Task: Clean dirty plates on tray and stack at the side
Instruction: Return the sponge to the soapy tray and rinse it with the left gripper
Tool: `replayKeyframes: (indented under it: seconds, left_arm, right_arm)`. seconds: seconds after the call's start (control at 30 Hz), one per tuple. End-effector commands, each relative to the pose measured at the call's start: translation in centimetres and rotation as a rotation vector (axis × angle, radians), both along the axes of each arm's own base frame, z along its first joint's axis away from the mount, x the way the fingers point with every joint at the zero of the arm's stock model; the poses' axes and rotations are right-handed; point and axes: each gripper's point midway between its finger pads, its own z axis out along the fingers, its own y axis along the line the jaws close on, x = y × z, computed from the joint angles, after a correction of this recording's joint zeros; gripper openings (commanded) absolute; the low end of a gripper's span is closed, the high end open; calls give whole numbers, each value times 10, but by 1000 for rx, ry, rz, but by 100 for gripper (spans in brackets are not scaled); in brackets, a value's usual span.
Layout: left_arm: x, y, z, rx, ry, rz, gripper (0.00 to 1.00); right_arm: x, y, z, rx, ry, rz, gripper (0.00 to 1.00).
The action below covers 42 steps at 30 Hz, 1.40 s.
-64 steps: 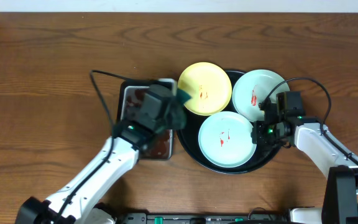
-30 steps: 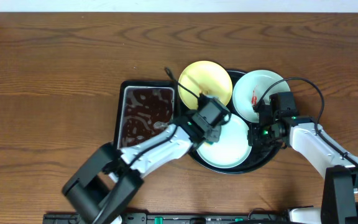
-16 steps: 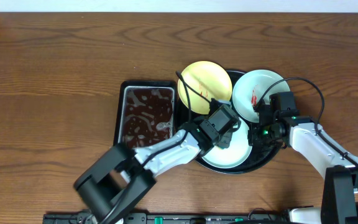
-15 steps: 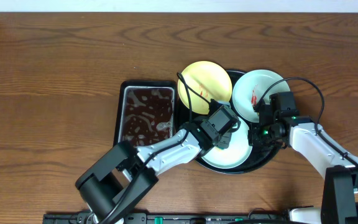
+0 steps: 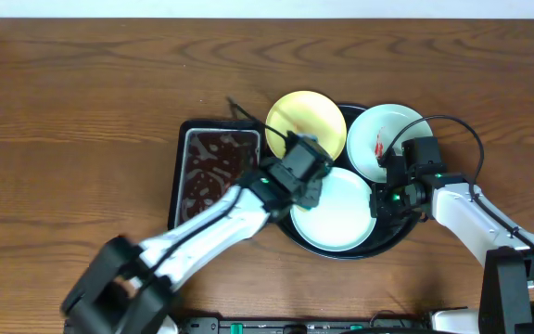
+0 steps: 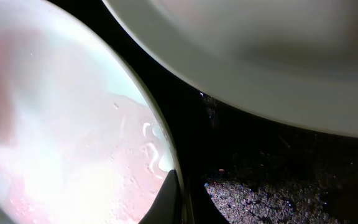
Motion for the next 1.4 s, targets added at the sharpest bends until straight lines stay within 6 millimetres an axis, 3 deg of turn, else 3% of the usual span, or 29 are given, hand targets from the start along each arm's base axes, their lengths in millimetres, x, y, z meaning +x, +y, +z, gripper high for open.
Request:
replayKeyframes:
  seconds: [0.0,0.2,0.4,0.67,0.83,0.87,1.37]
  left_arm:
    - [14,31,24,31,-60,13,7]
    - [37,110,7,106,28,204,8]
    - [50,152,-17,131,100,324,7]
    - [43,161,-58,176,211,379,9]
    - [44,164,-56,177,207,387,53]
    - [44,164,-56,177,208,388,58]
    - [2,180,-64,271,366,382,66]
  right_arm:
    - [3,-3,0,-22,-7,-8,1]
    - [3,-2,0,-22,-7,-8,1]
    - [3,-2,0,-22,-7,-8,1]
    - [3,-3,0,-22,-7,-8,1]
    - [3,-3,0,-22,-7,-8,1]
    - [3,-2,0,-22,-7,-8,1]
    - [3,-3,0,-22,-7,-8,1]
